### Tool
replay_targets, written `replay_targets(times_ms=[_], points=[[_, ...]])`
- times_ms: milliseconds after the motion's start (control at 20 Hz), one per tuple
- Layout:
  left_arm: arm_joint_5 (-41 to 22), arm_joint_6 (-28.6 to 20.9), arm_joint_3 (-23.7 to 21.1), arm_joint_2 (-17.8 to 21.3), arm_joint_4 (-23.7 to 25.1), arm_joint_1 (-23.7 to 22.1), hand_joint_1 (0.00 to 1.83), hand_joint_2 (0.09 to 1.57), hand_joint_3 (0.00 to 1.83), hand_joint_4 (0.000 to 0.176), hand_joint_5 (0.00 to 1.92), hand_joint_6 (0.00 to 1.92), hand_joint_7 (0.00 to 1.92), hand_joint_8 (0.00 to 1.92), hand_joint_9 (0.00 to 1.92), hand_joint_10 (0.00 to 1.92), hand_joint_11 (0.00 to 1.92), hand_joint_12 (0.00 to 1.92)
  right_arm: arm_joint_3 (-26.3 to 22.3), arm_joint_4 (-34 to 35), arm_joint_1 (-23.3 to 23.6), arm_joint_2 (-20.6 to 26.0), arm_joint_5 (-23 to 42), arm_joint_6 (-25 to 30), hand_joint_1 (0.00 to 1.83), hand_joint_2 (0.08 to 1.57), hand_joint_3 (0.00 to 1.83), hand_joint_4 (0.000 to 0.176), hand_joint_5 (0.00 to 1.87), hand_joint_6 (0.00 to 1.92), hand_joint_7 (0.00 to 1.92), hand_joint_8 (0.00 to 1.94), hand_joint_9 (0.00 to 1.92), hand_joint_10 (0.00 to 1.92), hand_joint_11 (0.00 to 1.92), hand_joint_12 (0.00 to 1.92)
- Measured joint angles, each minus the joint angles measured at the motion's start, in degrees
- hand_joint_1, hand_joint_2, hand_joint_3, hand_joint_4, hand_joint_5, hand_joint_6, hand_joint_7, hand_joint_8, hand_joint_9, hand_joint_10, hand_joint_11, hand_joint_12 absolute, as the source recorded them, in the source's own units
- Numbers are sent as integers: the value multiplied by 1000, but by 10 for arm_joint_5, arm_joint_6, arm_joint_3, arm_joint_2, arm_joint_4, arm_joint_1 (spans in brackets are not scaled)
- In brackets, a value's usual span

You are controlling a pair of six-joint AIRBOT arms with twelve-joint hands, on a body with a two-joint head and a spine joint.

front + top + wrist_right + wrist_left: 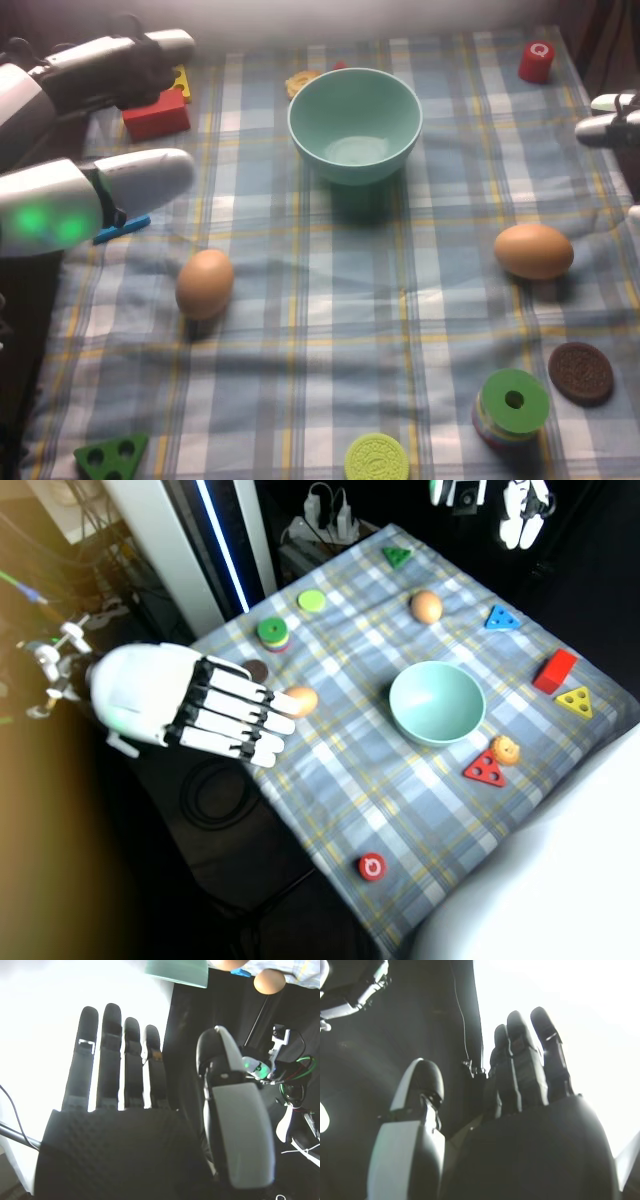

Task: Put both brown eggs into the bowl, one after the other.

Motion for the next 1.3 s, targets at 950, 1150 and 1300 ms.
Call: replay_targets(times_ms=[950, 1150, 1300], points=[[312, 435, 57, -107, -132, -98, 827, 904, 12, 176, 354, 0, 512, 0, 572, 0, 24, 877, -12, -33, 13, 4, 25, 0, 664, 1376, 4, 0, 674, 6, 639, 5, 587, 11, 308, 610], [313, 441, 60, -107, -141, -98, 868, 935, 7, 176, 400, 0, 531, 1, 595, 2, 44, 871, -12, -34, 13, 4, 25, 0, 712, 1368, 0, 0, 692, 7, 654, 5, 620, 12, 346, 606], [320, 443, 61, -107, -143, -98, 923, 939, 2, 176, 475, 7, 619, 11, 628, 13, 56, 889, -12, -34, 13, 4, 24, 0, 757, 1362, 0, 0, 698, 4, 665, 4, 631, 8, 362, 600]])
